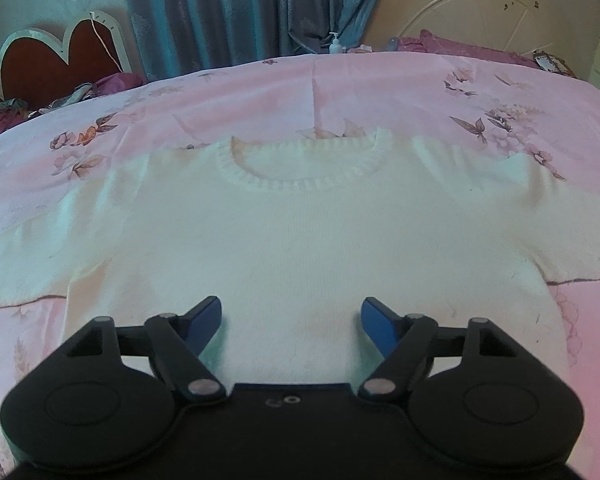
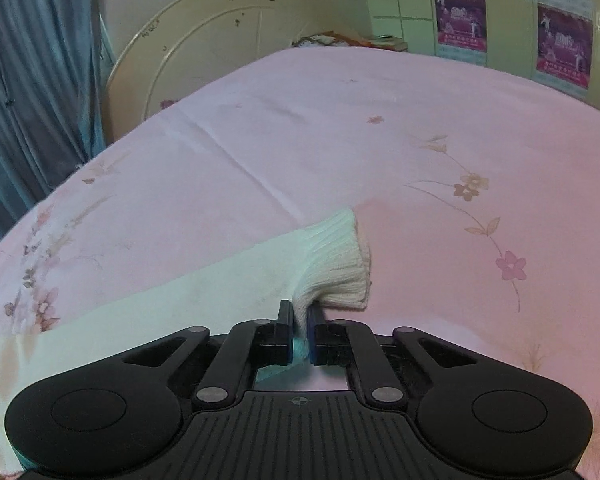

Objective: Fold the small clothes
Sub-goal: 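Fold the held sleeve and side panel across the sweater body, release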

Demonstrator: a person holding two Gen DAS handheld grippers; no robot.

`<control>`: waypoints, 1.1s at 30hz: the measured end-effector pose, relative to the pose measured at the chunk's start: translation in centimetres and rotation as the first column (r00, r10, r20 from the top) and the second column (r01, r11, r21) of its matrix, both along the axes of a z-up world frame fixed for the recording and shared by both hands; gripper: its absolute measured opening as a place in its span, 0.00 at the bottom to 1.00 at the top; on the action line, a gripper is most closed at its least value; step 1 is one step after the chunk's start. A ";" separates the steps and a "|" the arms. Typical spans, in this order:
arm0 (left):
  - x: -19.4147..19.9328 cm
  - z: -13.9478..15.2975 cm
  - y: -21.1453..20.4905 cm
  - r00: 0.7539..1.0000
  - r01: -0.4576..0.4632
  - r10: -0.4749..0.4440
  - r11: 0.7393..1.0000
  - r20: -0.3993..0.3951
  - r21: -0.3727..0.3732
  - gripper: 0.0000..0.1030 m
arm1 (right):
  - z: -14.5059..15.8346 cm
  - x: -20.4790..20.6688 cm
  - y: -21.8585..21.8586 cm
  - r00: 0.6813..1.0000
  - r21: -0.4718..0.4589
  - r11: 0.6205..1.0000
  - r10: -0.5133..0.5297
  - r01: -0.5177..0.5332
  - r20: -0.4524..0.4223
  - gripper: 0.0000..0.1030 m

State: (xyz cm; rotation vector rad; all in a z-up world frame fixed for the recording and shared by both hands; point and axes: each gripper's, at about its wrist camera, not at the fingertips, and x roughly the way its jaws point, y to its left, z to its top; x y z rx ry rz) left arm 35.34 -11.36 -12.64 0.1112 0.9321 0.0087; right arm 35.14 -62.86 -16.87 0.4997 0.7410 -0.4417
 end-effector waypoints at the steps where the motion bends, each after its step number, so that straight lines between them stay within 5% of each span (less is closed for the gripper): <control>1: 0.1 -0.1 0.0 1.000 0.002 -0.002 1.000 0.000 0.000 0.73 | 0.1 0.1 0.1 1.000 -0.001 1.000 0.005 -0.005 0.010 0.05; 8: 0.9 -0.1 0.7 1.000 -0.012 0.012 1.000 -0.010 -0.017 0.70 | 3.9 1.6 5.0 0.978 0.001 0.987 0.156 -0.158 0.139 0.05; 15: 2.2 0.4 3.8 0.998 -0.060 0.061 0.997 0.006 -0.042 0.71 | 7.7 3.9 18.1 0.873 -0.004 0.894 0.438 -0.448 0.216 0.05; 22: 2.3 1.1 8.8 0.995 -0.102 0.103 0.990 0.008 -0.096 0.77 | 6.3 4.7 33.3 0.750 0.027 0.759 0.636 -0.650 0.182 0.05; 28: 2.4 1.1 12.4 0.993 -0.122 0.120 0.979 -0.020 -0.163 0.81 | 3.6 4.5 40.4 0.710 0.065 0.707 0.697 -0.704 0.100 0.07; 29: 2.5 1.1 12.5 0.993 -0.116 0.113 0.978 -0.027 -0.175 0.81 | 3.6 4.3 40.9 0.706 0.056 0.704 0.703 -0.708 0.084 0.23; 30: 2.5 1.0 12.5 0.994 -0.110 0.105 0.976 -0.033 -0.188 0.81 | 3.5 4.3 40.8 0.702 0.050 0.701 0.707 -0.712 0.087 0.50; 31: 2.6 0.9 12.5 0.995 -0.103 0.098 0.975 -0.035 -0.199 0.81 | 3.8 3.8 40.7 0.702 0.040 0.702 0.705 -0.711 0.105 0.62; 33: 2.7 0.7 11.9 0.996 -0.082 0.075 0.972 -0.036 -0.219 0.81 | 4.6 2.8 40.0 0.706 0.003 0.711 0.697 -0.703 0.123 0.67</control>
